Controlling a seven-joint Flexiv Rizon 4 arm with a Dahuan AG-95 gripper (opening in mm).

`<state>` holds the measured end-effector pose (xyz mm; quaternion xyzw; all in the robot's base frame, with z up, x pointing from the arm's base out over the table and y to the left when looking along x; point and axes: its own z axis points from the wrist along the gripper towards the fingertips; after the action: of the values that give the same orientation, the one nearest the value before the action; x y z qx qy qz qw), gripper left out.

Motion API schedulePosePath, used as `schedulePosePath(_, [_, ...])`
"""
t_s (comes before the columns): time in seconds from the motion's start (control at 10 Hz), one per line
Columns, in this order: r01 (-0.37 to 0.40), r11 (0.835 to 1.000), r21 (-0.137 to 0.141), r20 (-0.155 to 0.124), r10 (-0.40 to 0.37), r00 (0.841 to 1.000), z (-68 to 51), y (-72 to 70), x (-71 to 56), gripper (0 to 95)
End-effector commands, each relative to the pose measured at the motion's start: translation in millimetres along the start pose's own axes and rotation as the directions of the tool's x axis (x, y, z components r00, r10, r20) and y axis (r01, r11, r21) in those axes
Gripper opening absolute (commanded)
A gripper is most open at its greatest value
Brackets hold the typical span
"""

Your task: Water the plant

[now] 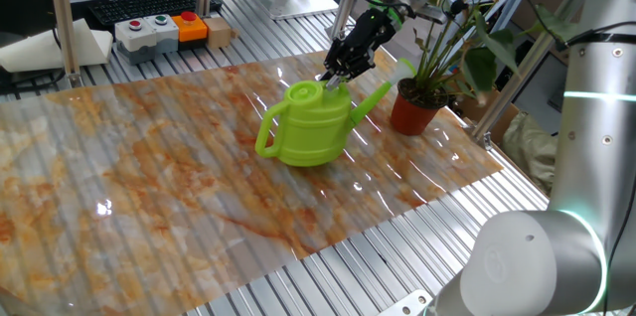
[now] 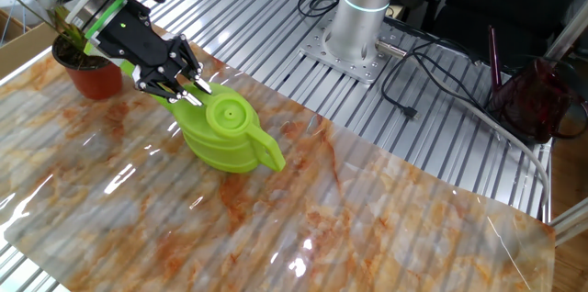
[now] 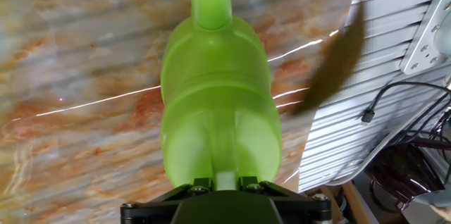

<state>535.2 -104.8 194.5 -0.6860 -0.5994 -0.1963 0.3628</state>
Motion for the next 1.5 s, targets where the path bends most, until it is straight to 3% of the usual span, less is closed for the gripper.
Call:
schedulePosePath(0.1, [0.006, 1.0, 0.001, 0.002, -0.006, 1.0, -1.2, 0.1, 0.6, 0.0])
schedulePosePath(1.0, [-0.014, 1.0, 0.005, -0.009, 0.014, 1.0, -1.2, 0.2, 0.5, 0.0])
schedulePosePath(1.1, [-0.02, 1.0, 0.007, -0.017, 0.02, 1.0, -1.2, 0.2, 0.5, 0.0])
schedulePosePath(1.2, [-0.033, 0.999, 0.012, -0.047, 0.033, 0.998, -1.2, 0.2, 0.5, 0.0])
schedulePosePath(1.5, [-0.042, 0.999, 0.012, -0.057, 0.043, 0.997, -1.2, 0.2, 0.5, 0.0])
